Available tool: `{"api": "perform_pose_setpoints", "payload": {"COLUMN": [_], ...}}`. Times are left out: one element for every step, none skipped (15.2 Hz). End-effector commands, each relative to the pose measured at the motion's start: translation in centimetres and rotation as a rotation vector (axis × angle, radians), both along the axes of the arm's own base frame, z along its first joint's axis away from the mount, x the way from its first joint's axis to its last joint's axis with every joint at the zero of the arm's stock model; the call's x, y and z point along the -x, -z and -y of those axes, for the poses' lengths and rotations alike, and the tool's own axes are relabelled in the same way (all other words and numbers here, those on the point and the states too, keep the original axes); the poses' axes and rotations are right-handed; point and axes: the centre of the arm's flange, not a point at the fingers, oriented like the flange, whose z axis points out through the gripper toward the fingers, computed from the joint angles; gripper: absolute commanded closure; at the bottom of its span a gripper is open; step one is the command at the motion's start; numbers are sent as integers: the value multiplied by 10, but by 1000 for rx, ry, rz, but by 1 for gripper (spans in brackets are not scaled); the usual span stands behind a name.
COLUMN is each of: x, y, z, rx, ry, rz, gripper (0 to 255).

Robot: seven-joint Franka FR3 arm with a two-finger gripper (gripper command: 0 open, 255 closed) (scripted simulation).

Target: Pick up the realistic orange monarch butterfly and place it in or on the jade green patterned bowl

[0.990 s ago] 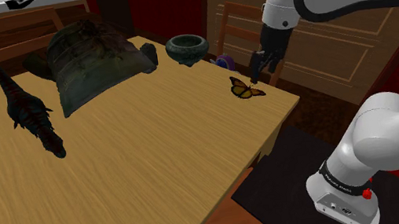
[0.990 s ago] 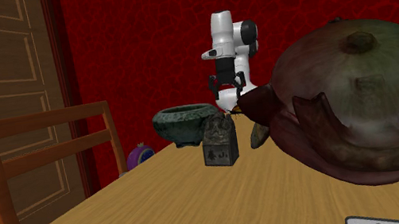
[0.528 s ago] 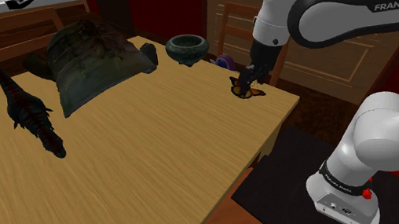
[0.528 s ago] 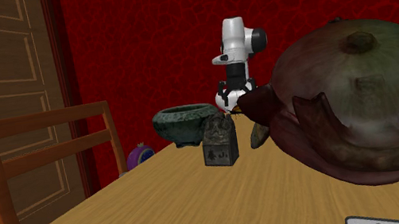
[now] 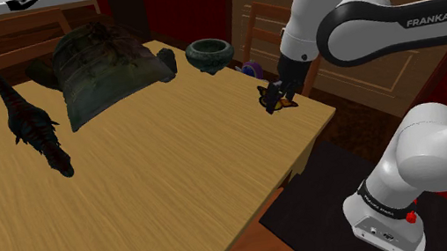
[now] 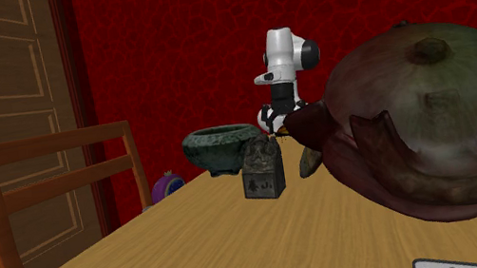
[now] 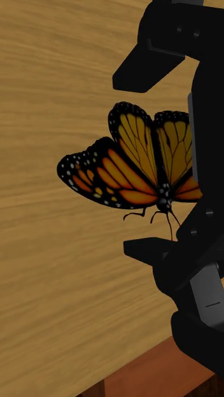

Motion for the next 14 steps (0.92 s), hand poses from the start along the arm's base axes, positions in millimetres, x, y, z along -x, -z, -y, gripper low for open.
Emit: {"api": "perform_pose_setpoints", "payload": {"x": [0, 0, 0, 0, 0, 0, 0, 0, 0, 0, 0, 0, 0, 0], "y": [0, 0, 0, 0, 0, 0, 0, 0, 0, 0, 0, 0, 0, -5], "z": [0, 0, 0, 0, 0, 0, 0, 0, 0, 0, 0, 0, 0, 0], "rx": [0, 0, 0, 0, 0, 0, 0, 0, 0, 0, 0, 0, 0, 0], "ry": [0, 0, 0, 0, 0, 0, 0, 0, 0, 0, 0, 0, 0, 0], "rz": [0, 0, 0, 0, 0, 0, 0, 0, 0, 0, 0, 0, 0, 0], "gripper": [0, 0, 0, 255, 255, 255, 255, 255, 255, 255, 255, 255, 255, 255]}}
